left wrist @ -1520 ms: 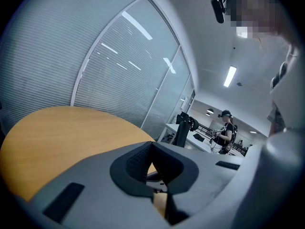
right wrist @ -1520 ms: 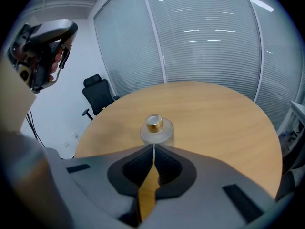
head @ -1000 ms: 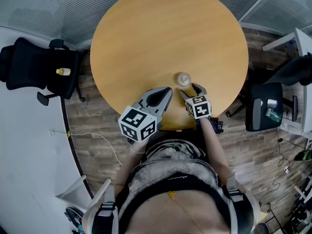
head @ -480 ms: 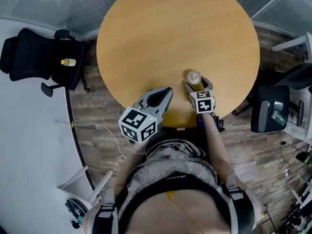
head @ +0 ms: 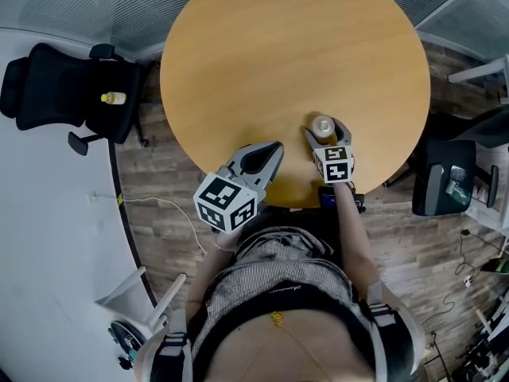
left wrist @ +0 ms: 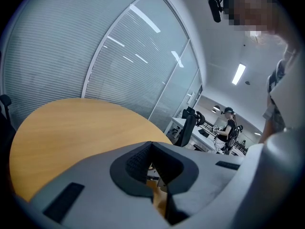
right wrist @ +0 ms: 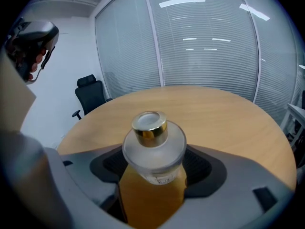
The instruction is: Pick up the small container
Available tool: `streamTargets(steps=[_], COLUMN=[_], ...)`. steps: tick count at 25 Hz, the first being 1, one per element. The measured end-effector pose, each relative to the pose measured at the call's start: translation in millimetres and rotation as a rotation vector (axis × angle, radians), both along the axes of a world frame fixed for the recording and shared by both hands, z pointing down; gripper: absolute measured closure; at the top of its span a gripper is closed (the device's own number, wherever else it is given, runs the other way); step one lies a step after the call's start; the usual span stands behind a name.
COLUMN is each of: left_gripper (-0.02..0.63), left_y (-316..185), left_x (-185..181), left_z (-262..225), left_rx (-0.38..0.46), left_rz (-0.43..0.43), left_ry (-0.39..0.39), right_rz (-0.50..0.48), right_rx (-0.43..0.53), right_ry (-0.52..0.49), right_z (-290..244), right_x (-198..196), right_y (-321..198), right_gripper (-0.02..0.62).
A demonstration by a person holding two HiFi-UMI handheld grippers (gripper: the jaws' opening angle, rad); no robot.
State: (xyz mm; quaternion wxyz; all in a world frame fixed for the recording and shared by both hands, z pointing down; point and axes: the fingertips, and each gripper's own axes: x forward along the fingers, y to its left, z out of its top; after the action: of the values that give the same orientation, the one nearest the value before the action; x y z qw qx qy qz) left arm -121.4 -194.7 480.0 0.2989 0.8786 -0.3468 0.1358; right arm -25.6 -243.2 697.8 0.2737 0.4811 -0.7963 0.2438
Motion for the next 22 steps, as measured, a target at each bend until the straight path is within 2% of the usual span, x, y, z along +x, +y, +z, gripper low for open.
streamTargets(steps=[9,22], left_gripper=[0.601,0.601], left_y=[-0.2,-5.3], left_x=[-5.7,-0.5], left_z=[2.1,4.1], left_rx=[-0.004,0.001], left_rz=[0.022,0.049], left_ry=[-0.013,-0.003], right_rz=[0.051,-0.059], right_rx=[0.035,0.076], right_ry=[-0.001,-0.036], right_z=[-0.5,1.2], right_x=[-1.4,-4.1], right_y=[-3.8,-8.1], right_gripper=[0.256,0.255])
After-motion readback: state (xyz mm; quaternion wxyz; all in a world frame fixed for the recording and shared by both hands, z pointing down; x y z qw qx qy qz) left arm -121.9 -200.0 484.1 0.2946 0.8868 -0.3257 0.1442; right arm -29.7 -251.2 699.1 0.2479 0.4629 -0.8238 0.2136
